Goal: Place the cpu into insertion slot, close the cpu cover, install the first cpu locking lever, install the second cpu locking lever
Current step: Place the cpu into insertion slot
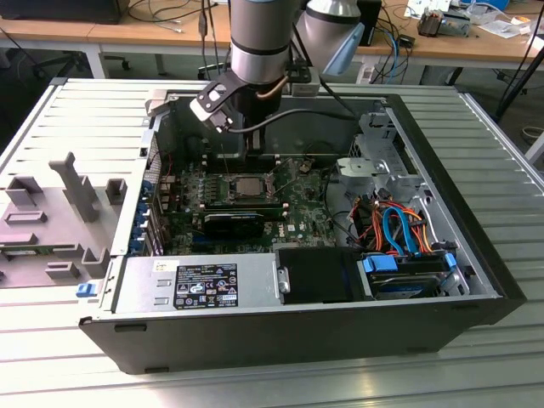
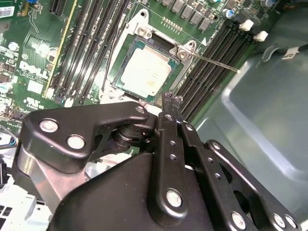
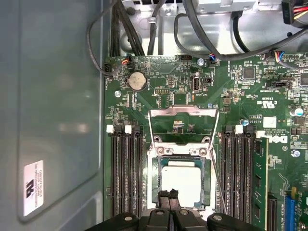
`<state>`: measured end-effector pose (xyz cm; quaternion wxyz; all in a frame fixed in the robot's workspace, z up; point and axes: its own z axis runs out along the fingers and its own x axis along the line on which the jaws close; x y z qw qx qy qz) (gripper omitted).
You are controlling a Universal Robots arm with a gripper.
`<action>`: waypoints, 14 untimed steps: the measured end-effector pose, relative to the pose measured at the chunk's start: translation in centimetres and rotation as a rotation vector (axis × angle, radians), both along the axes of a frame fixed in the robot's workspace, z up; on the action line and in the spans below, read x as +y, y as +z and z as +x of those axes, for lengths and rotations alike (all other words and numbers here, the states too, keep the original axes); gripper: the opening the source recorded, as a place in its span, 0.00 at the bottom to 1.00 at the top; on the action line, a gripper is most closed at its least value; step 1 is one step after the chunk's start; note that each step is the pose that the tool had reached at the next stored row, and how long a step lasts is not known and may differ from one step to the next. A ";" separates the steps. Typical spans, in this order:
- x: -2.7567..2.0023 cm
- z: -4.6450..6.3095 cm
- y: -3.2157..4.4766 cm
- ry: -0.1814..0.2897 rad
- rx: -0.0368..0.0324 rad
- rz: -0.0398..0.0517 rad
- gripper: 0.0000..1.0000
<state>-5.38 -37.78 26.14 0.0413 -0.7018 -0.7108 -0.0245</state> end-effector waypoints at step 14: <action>0.00 0.0 2.58 0.000 -0.0001 0.0003 0.11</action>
